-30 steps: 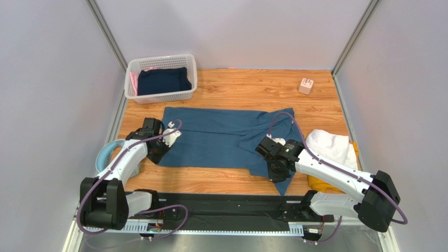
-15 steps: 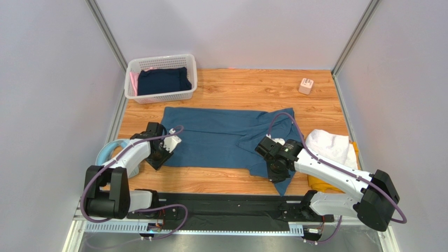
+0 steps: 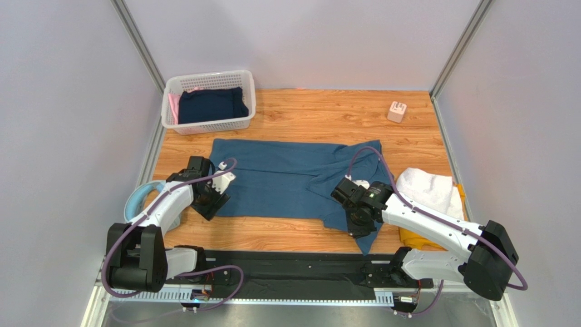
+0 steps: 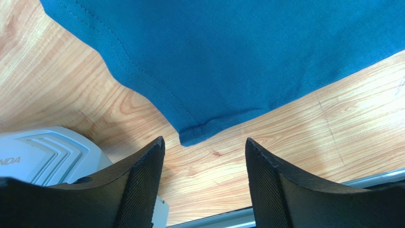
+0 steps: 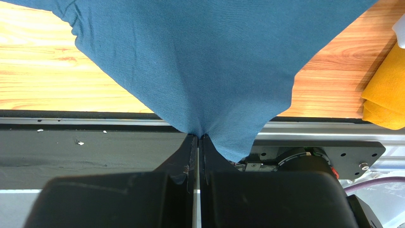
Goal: Fold and stack the t-shirts
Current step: Grap the side of the flattened tshirt closest away from the robot with both arms, then fold the other side of the tshirt into a rectangle
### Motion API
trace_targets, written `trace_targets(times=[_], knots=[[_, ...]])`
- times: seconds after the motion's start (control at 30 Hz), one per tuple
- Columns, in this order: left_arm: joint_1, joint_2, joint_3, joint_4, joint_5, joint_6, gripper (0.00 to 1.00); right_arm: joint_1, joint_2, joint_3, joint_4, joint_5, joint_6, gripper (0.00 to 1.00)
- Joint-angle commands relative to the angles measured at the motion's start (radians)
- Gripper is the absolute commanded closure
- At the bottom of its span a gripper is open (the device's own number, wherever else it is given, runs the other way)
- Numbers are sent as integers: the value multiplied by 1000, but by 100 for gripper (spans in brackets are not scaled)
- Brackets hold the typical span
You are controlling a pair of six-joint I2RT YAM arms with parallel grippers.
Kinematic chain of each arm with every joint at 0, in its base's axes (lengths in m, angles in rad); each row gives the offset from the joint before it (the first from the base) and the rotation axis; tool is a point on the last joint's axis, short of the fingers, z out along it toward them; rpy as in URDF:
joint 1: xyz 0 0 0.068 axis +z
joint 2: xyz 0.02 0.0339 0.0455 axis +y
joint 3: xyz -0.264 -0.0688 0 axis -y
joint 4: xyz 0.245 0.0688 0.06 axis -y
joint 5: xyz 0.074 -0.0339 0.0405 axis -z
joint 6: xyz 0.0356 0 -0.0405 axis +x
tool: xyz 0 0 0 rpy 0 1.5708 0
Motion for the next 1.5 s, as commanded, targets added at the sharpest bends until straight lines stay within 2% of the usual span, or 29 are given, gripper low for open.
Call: trace_targets(times=[0.0, 0.2, 0.3, 0.4, 0.5, 0.6, 1.03, 1.23, 1.47], knots=[[5, 46, 26, 30, 21, -25, 33, 6, -32, -4, 15, -1, 5, 100], [12, 123, 33, 75, 29, -31, 40, 6, -52, -20, 15, -3, 9, 100], [12, 140, 44, 73, 38, -37, 50, 6, -55, -24, 14, -1, 12, 100], [14, 140, 46, 70, 37, -40, 65, 6, -55, -24, 17, -1, 11, 100], [14, 126, 50, 57, 32, -36, 90, 6, -54, -20, 14, 2, 6, 100], [15, 111, 63, 28, 29, -25, 100, 6, -54, -9, 1, 8, 2, 100], [19, -61, 119, -190, 6, 151, 97, 6, -143, 23, -115, -61, 11, 100], [19, -113, 133, -244, 1, 187, 96, 6, -166, 63, -166, -70, 9, 100], [19, -6, 228, -203, 1, 200, 96, -26, -89, 169, -164, 11, -55, 100]])
